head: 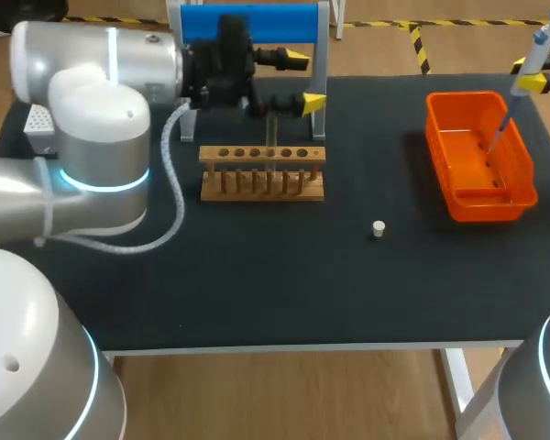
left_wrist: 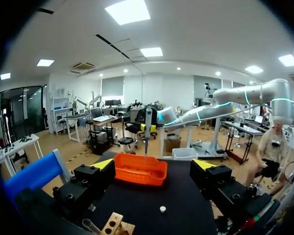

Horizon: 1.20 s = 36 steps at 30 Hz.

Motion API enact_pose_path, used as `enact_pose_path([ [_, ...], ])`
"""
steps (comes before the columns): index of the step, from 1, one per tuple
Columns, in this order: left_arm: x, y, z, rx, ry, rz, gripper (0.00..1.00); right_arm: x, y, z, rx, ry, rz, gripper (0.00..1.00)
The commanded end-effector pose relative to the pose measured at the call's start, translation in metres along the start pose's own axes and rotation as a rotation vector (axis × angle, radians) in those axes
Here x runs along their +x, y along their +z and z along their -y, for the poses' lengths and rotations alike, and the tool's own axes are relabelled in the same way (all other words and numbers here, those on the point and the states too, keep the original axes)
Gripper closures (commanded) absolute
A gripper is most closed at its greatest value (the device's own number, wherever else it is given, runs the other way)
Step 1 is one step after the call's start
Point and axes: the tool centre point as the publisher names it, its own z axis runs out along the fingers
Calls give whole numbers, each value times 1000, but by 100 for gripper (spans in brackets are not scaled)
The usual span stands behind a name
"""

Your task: Invert the test tube, pick up the pipette, mount the tip to pipette, aspirate from beaker and dispense into the tube, eject the tip, return the pipette, and cap with the stopper.

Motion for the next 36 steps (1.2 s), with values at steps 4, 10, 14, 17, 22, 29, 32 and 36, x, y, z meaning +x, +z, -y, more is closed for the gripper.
enact_pose_path([
  [4, -14, 71, 13, -5, 12, -26, 0, -2, -2, 1, 1, -1, -6, 100],
  [10, -22, 101, 24, 2, 23, -42, 0, -2, -2, 1, 1, -1, -6, 100],
  [14, -28, 122, 34, 8, 25, -46, 0, -2, -2, 1, 1, -1, -6, 100],
  [17, -32, 136, 37, 14, 12, -43, 0, -2, -2, 1, 1, -1, -6, 100],
  [22, -36, 161, 43, 23, 2, -43, 0, -2, -2, 1, 1, -1, -6, 100],
  [29, -41, 188, 49, 49, 6, -66, 0, -2, -2, 1, 1, -1, -6, 100],
  [32, -41, 188, 49, 49, 6, -66, 0, -2, -2, 1, 1, -1, -6, 100],
  [36, -41, 188, 49, 49, 6, -66, 0, -2, -2, 1, 1, -1, -6, 100],
])
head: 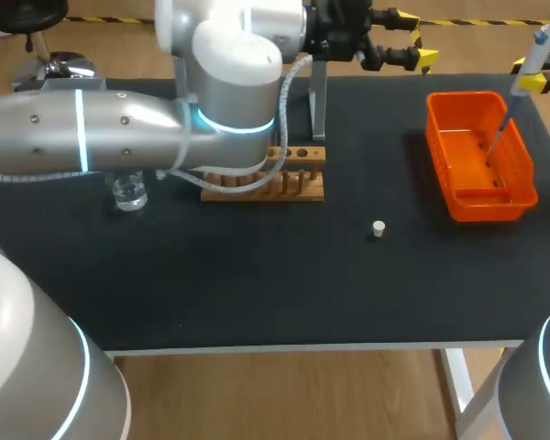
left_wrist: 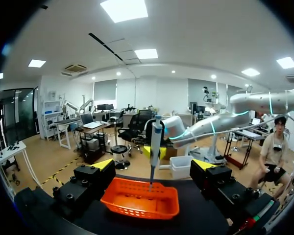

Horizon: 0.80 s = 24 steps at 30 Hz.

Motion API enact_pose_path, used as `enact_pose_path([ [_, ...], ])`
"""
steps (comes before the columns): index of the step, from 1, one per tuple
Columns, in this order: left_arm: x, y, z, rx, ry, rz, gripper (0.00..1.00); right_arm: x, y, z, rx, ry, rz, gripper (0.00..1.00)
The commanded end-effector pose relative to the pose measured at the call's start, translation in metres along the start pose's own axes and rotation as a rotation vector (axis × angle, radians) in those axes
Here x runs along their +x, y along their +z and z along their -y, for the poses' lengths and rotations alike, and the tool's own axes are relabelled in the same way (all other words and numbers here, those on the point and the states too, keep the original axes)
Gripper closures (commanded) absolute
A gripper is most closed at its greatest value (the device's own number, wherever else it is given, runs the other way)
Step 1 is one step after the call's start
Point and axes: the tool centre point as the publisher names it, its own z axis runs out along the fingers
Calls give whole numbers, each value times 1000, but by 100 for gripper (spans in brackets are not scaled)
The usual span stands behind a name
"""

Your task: Invert the test tube, pick up the pipette, mount the tip to pipette, aspirate from beaker and dispense into the tube, eject the tip, return the pipette, and cap with the stopper.

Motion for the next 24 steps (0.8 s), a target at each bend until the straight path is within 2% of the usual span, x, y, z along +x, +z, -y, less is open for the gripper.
enact_pose_path([
  [1, -2, 18, -2, 11, 1, 6, 0, -2, -2, 1, 1, -1, -6, 100],
  [16, -2, 18, -2, 11, 1, 6, 0, -2, -2, 1, 1, -1, -6, 100],
  [17, -2, 18, -2, 11, 1, 6, 40, -2, -2, 1, 1, -1, -6, 100],
  [18, -2, 18, -2, 11, 1, 6, 62, -2, -2, 1, 1, -1, -6, 100],
  [19, -2, 18, -2, 11, 1, 6, 95, -2, -2, 1, 1, -1, -6, 100],
  [20, -2, 18, -2, 11, 1, 6, 100, -2, -2, 1, 1, -1, -6, 100],
  [21, -2, 18, -2, 11, 1, 6, 100, -2, -2, 1, 1, -1, -6, 100],
  [22, -2, 18, -2, 11, 1, 6, 97, -2, -2, 1, 1, -1, -6, 100],
  [23, -2, 18, -2, 11, 1, 6, 84, -2, -2, 1, 1, -1, -6, 100],
  [24, -2, 18, -2, 11, 1, 6, 85, -2, -2, 1, 1, -1, -6, 100],
])
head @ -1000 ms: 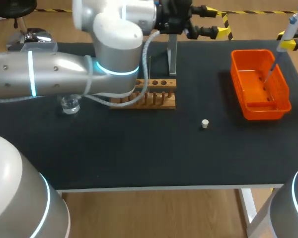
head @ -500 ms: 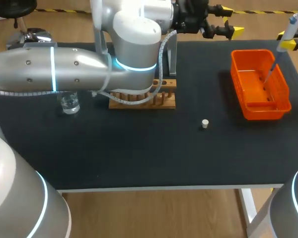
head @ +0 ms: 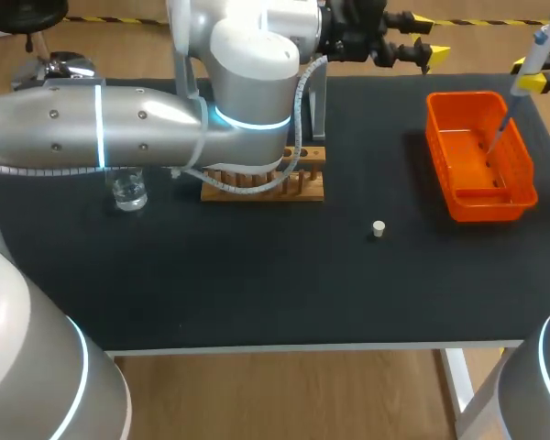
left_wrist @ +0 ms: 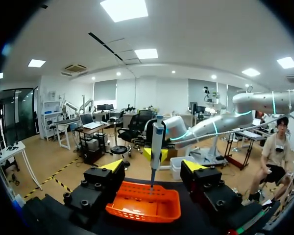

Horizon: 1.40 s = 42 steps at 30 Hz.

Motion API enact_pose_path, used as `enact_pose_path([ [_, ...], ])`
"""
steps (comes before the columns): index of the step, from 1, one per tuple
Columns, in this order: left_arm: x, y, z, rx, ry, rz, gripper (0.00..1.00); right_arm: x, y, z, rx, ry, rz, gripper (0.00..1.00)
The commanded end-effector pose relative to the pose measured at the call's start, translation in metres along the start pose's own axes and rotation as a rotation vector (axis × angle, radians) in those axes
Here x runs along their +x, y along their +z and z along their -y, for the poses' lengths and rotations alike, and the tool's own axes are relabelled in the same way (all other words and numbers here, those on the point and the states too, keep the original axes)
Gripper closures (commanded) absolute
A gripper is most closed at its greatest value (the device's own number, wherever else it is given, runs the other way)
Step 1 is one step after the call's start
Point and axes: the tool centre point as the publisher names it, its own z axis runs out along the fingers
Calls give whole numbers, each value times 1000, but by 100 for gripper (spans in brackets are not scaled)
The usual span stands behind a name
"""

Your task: Invert the test tube, pick up the pipette, mount the tip to pipette, aspirate from beaker and dispense into the tube, eject the tip, return the pipette, and cap with the stopper.

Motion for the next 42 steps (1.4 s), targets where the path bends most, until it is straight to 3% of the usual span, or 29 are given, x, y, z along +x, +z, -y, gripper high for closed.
enact_pose_path([
  [1, 0, 2, -2, 8, 1, 5, 90, -2, -2, 1, 1, -1, -6, 100],
  [2, 0, 2, -2, 8, 1, 5, 100, -2, -2, 1, 1, -1, -6, 100],
  [15, 0, 2, -2, 8, 1, 5, 100, -2, -2, 1, 1, -1, -6, 100],
  [28, -11, 41, 20, 64, 40, -38, 100, -2, -2, 1, 1, -1, -6, 100],
  [42, -8, 72, 37, 105, 38, -55, 100, -2, -2, 1, 1, -1, -6, 100],
])
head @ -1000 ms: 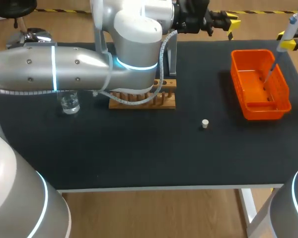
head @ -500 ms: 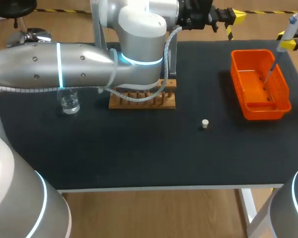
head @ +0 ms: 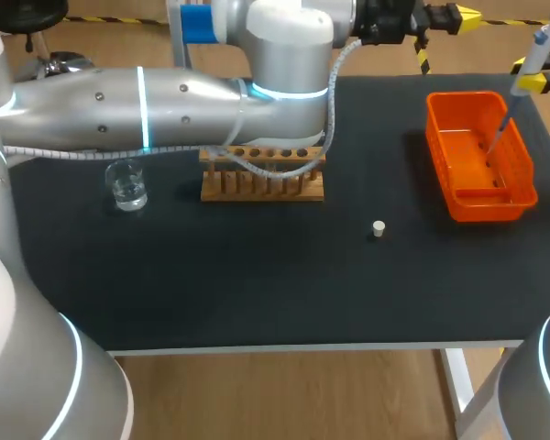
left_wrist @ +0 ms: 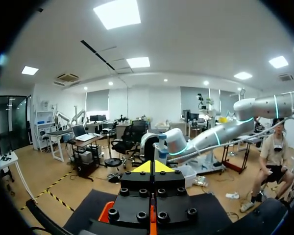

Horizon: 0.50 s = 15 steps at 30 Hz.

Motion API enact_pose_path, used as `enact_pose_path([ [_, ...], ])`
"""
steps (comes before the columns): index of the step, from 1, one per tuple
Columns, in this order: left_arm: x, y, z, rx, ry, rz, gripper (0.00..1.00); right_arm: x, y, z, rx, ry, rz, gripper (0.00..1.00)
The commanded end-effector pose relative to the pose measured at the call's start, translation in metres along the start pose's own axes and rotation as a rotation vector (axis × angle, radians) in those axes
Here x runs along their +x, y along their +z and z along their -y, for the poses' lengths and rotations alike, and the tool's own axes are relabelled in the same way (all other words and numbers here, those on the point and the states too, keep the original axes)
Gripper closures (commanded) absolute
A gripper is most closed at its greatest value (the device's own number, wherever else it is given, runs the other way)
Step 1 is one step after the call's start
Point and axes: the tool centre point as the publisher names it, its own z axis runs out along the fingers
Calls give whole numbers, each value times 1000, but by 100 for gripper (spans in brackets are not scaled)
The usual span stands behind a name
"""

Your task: Invert the test tube, pick up the pipette, mount the tip to pipette, aspirate from beaker and dispense into the tube, eject the tip, return the pipette, and cap with the stopper.

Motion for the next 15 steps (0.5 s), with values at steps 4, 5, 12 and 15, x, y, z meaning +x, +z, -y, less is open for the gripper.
enact_pose_path([
  [4, 1, 24, 5, 21, 6, 11, 100, -2, -2, 1, 1, -1, -6, 100],
  [5, 1, 26, 5, 22, 6, 12, 100, -2, -2, 1, 1, -1, -6, 100],
  [12, 5, 41, 8, 32, 14, 15, 100, -2, -2, 1, 1, -1, -6, 100],
  [15, 7, 46, 8, 32, 15, 12, 100, -2, -2, 1, 1, -1, -6, 100],
])
